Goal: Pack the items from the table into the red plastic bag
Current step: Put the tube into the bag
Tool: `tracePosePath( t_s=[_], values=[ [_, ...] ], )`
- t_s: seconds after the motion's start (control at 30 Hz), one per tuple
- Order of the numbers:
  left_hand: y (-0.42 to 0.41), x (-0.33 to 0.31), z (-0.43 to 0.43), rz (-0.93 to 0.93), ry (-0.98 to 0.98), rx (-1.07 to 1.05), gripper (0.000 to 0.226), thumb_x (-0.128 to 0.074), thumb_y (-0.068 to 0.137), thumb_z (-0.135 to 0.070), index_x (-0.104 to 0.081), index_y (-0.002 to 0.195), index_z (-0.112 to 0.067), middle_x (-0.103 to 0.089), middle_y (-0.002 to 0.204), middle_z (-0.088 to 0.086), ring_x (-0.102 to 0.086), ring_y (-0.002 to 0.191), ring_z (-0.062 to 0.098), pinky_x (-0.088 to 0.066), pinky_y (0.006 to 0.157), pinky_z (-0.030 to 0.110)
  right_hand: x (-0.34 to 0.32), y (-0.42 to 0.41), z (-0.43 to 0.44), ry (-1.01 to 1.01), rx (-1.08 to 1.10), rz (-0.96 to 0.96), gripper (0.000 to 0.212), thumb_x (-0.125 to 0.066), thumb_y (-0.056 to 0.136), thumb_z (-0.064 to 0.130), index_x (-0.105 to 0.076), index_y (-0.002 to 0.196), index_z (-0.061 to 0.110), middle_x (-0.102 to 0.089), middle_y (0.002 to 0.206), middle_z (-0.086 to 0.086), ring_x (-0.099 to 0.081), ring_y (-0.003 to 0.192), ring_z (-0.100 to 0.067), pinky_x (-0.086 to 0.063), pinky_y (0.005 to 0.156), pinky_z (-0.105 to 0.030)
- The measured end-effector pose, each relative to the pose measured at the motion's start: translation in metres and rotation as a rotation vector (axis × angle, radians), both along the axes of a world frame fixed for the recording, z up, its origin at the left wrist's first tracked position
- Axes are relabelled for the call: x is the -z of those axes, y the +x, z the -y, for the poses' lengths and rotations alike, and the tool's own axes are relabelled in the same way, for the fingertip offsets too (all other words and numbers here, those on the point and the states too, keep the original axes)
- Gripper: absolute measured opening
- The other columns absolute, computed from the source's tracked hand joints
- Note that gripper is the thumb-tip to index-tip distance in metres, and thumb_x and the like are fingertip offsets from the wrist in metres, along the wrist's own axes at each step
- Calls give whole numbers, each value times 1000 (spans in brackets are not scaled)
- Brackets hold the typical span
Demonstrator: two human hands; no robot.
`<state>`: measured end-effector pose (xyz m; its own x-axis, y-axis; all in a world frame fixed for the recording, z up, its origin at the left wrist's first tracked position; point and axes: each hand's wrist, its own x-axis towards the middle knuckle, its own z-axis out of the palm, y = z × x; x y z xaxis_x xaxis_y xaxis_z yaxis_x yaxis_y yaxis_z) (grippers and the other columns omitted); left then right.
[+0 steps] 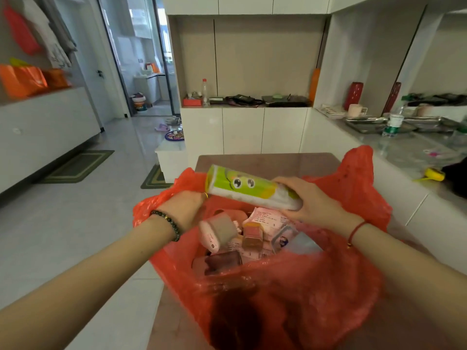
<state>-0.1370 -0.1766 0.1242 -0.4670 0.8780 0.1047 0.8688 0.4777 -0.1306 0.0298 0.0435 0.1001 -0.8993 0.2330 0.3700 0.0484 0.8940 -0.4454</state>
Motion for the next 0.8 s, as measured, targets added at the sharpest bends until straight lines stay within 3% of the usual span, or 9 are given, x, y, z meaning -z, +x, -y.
tracePosePath(
  t_s=[0.13,0.23,0.3,0.4,0.47,0.57,0.67,0.73,0.8],
  values=[
    [-11,-6,6,3,31,-113,48,-40,90,-11,-31,137,-6,-55,127,18,-52,117,32,-40,96,37,24,13,-12,-82,4,140,67,-77,66,9,-51,128,16,-56,121,7,-55,111,-10,-38,94,-10],
    [-14,-4,7,79,79,-135,64,-45,90,-22,-14,145,-9,-46,135,15,-46,123,31,-39,102,37,33,10,-12,67,-16,252,66,-72,71,17,-47,132,24,-57,124,2,-54,114,-16,-42,98,-33],
    [-12,-5,4,151,109,-116,72,-49,89,-29,-8,146,-11,-39,141,14,-43,127,29,-38,104,36,30,1,-6,243,4,411,67,-66,76,26,-38,137,32,-52,131,3,-48,120,-19,-35,103,-38],
    [-9,-6,-2,198,143,-74,60,-50,87,-34,-30,140,-14,-47,139,9,-49,123,26,-41,102,37,24,-12,1,343,-29,631,67,-60,82,29,-29,141,34,-43,142,2,-41,128,-23,-29,106,-38],
    [-6,-8,-5,299,143,-62,31,-52,86,-36,-56,112,-20,-65,116,2,-61,105,20,-48,92,32,22,-17,8,292,-112,706,67,-56,87,27,-22,145,31,-31,151,1,-33,135,-22,-29,110,-38],
    [5,-6,-15,616,151,-11,16,-56,87,-31,-63,93,-18,-69,85,-4,-65,79,10,-50,70,11,19,-13,15,238,-180,780,66,-47,94,30,-9,147,26,-15,157,3,-12,143,-17,-12,114,-28],
    [8,-11,-33,917,272,36,8,-55,89,-24,-60,84,-22,-69,77,0,-67,62,8,-56,60,22,1,-6,10,122,-175,744,57,-50,93,34,-30,142,15,-38,147,-3,-36,134,-20,-25,108,-23],
    [-1,-18,-49,1013,360,51,11,-52,91,-21,-57,82,-26,-67,73,-2,-64,52,-1,-54,53,18,-25,-3,0,4,-187,611,45,-56,90,32,-48,131,16,-59,128,-3,-57,115,-17,-42,97,-22],
    [-15,-27,-71,1075,454,36,11,-48,92,-19,-57,87,-24,-65,74,-3,-62,49,-4,-53,51,14,-61,-1,-13,-125,-151,427,40,-57,86,36,-55,123,25,-67,111,9,-64,99,-4,-48,86,-12]
  ],
)
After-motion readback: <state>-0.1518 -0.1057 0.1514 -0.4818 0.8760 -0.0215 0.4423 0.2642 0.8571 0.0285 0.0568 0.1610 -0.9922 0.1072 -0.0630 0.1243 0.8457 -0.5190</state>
